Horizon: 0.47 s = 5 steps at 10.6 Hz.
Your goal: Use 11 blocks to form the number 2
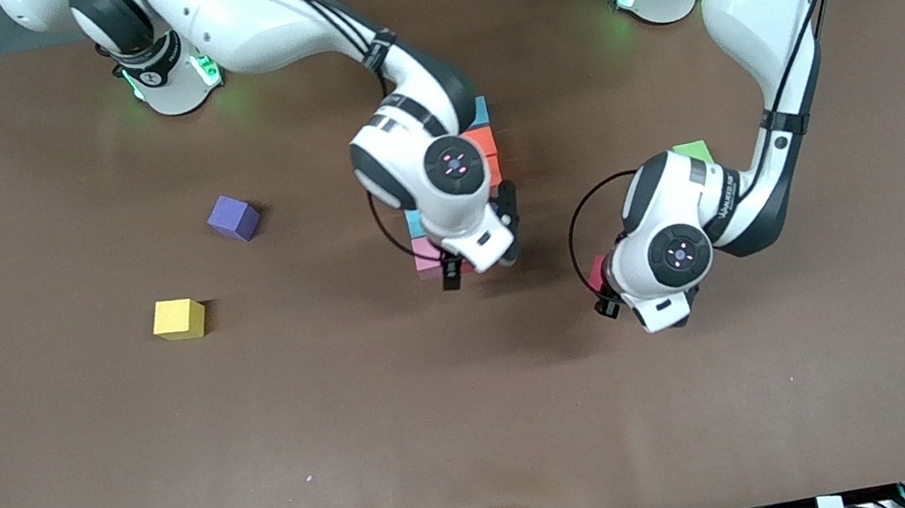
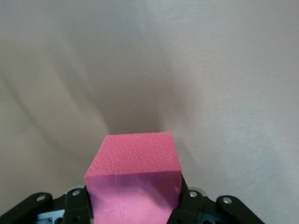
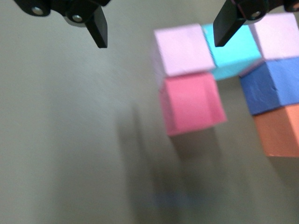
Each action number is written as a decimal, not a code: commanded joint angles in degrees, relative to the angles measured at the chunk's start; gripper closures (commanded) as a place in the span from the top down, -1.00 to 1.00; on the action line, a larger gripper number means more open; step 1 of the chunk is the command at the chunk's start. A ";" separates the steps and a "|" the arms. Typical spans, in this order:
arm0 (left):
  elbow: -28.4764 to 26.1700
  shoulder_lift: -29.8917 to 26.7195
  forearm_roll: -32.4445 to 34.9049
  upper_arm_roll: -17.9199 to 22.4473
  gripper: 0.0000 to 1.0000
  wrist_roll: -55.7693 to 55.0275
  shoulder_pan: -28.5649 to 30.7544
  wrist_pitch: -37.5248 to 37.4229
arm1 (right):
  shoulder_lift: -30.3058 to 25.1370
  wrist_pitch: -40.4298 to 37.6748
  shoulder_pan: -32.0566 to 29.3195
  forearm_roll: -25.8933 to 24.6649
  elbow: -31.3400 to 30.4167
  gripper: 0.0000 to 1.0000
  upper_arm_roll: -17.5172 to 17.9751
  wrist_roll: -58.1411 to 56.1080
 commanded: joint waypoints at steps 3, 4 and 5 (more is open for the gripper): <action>-5.22 -2.90 0.08 -0.58 -0.74 -17.55 -0.03 3.30 | -3.95 -1.20 -6.44 0.16 -0.35 1.00 -7.18 1.26; -5.22 -2.63 0.08 -0.58 -0.74 -20.63 -0.12 4.36 | -3.95 -1.10 -6.88 0.51 -0.34 1.00 -10.44 5.97; -5.22 -2.28 0.08 -0.58 -0.74 -23.36 -0.21 5.59 | -3.95 -0.32 -8.45 0.95 -0.34 1.00 -12.39 10.37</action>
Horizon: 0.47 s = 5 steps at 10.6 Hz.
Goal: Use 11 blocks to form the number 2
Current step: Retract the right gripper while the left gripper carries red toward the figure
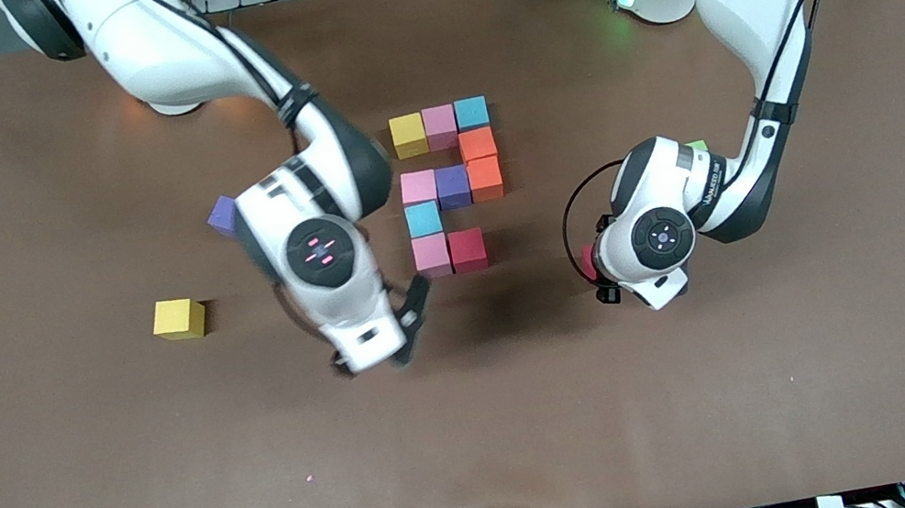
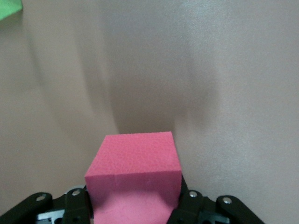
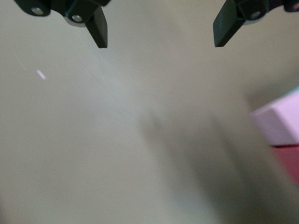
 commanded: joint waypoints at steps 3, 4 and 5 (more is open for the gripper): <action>-1.53 -0.38 0.27 -0.16 -0.74 -6.58 -0.74 3.25 | -0.78 4.31 -9.62 4.75 -0.85 1.00 -2.26 4.76; -1.53 -0.29 0.27 -0.07 -0.74 -6.93 -1.09 4.13 | -1.12 3.26 -10.24 4.67 -0.94 1.00 -2.61 3.62; -1.62 -0.20 0.44 -0.07 -0.74 -7.19 -1.09 4.57 | -2.00 0.90 -11.55 4.58 -0.94 1.00 -2.79 3.78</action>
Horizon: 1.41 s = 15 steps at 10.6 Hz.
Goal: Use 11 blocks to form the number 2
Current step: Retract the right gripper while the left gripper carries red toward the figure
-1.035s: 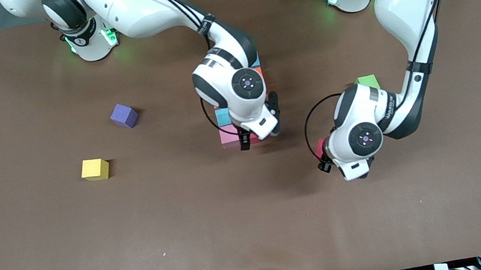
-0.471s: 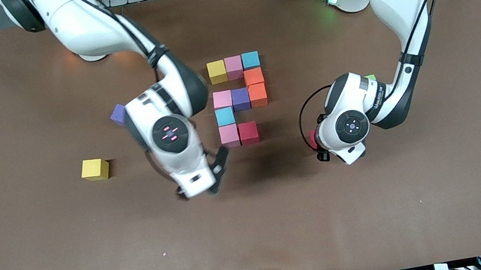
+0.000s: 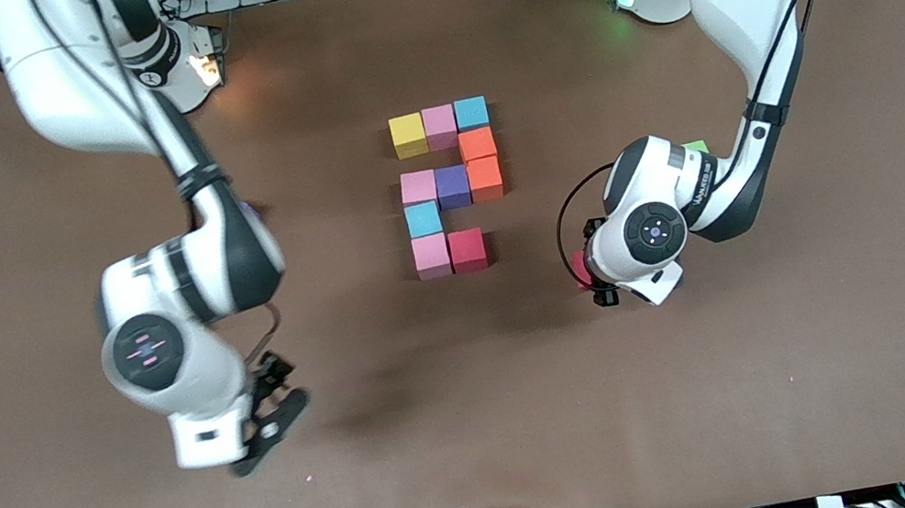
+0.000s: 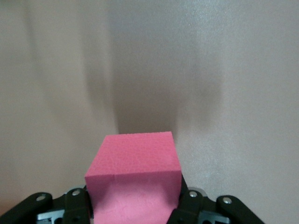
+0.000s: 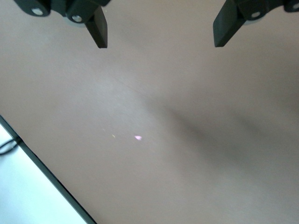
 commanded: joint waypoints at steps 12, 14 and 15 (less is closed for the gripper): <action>-0.80 1.01 0.97 0.49 -0.74 -11.66 -4.05 3.66 | -24.70 -9.23 -17.42 1.17 -22.01 1.00 7.25 8.47; -0.80 1.01 0.97 0.49 -0.74 -12.29 -4.32 3.66 | -31.37 -3.90 -22.25 -5.50 -29.46 1.00 14.45 14.54; -0.80 0.66 0.97 0.49 -0.74 -13.16 -4.41 3.66 | -35.32 -1.17 -24.28 -6.14 -34.29 1.00 16.31 14.64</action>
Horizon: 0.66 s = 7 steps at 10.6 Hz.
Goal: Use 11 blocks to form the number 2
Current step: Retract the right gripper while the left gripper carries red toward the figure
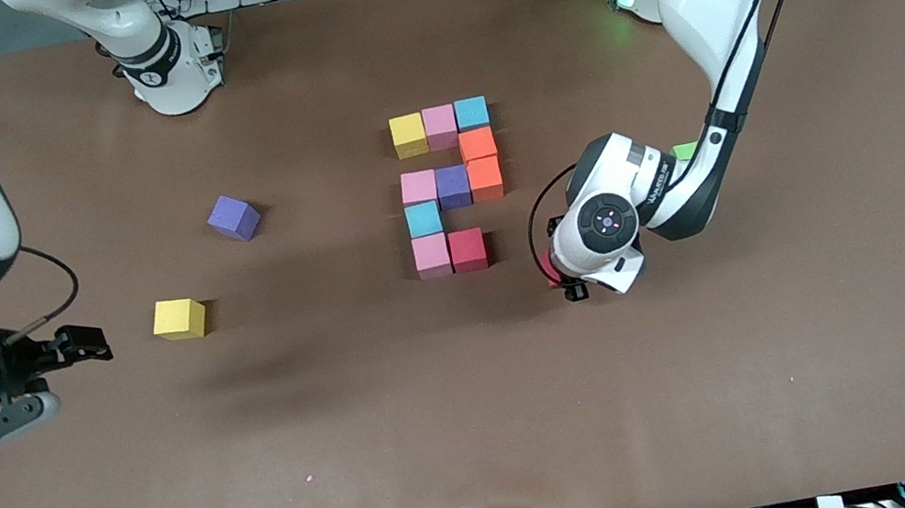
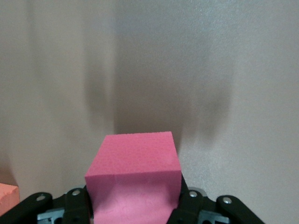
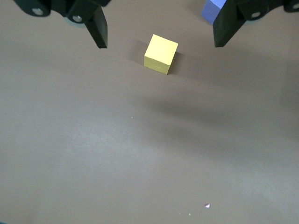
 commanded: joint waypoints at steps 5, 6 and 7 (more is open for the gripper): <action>-0.04 -0.68 1.06 0.25 -0.74 -2.56 -0.48 1.72 | -19.42 1.19 -3.82 -2.43 -16.16 1.00 4.34 2.56; -0.04 -0.50 1.06 0.25 -0.74 -2.56 -0.48 1.91 | -19.78 -0.04 -3.56 -2.34 -15.47 1.00 3.04 2.91; -0.04 -0.33 1.06 0.25 -0.74 -2.56 -0.48 2.00 | -19.69 -0.31 -3.30 -1.99 -14.07 1.00 1.37 2.91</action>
